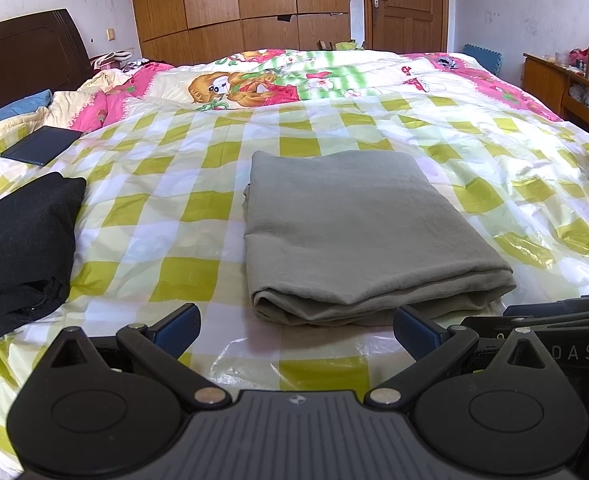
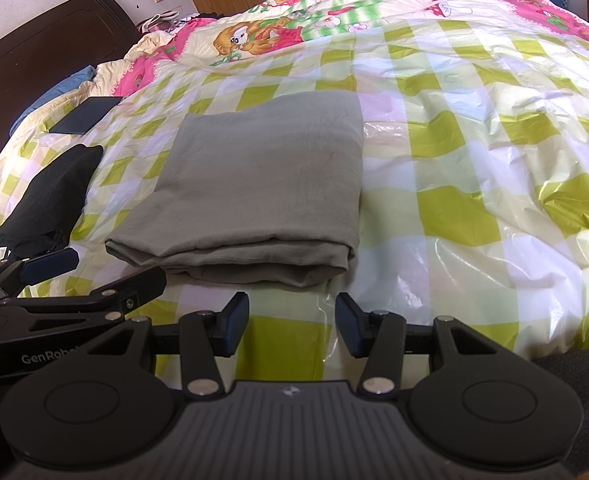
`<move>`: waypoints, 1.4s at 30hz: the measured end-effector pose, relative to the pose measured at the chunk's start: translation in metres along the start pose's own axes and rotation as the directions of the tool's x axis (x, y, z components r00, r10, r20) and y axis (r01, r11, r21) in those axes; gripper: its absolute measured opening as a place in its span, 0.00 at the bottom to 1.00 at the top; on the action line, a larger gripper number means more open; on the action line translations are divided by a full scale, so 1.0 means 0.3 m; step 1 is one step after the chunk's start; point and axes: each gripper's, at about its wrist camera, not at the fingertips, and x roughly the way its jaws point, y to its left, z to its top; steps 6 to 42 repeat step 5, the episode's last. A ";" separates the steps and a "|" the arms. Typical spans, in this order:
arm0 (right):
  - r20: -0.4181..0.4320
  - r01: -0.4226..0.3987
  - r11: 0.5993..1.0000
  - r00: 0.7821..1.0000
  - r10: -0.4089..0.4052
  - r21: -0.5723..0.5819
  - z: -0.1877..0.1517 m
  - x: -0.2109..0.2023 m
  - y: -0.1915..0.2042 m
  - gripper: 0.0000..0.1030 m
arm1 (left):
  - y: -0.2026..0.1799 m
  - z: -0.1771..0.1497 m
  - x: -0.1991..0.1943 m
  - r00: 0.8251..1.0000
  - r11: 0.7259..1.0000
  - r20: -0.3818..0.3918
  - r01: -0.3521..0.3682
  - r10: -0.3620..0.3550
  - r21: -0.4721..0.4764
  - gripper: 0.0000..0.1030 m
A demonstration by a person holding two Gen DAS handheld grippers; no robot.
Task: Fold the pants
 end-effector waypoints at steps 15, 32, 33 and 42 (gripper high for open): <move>0.000 0.000 1.000 1.000 0.000 0.000 0.003 0.001 0.001 0.48 | -0.003 -0.001 -0.002 1.000 1.000 0.002 0.003 -0.003 0.001 1.00; 0.000 0.000 1.000 1.000 0.000 0.000 0.003 0.001 0.001 0.48 | -0.003 -0.001 -0.002 1.000 1.000 0.002 0.003 -0.003 0.001 1.00; 0.000 0.000 1.000 1.000 0.000 0.000 0.003 0.001 0.001 0.48 | -0.003 -0.001 -0.002 1.000 1.000 0.002 0.003 -0.003 0.001 1.00; 0.000 0.000 1.000 1.000 0.000 0.000 0.003 0.001 0.001 0.48 | -0.003 -0.001 -0.002 1.000 1.000 0.002 0.003 -0.003 0.001 1.00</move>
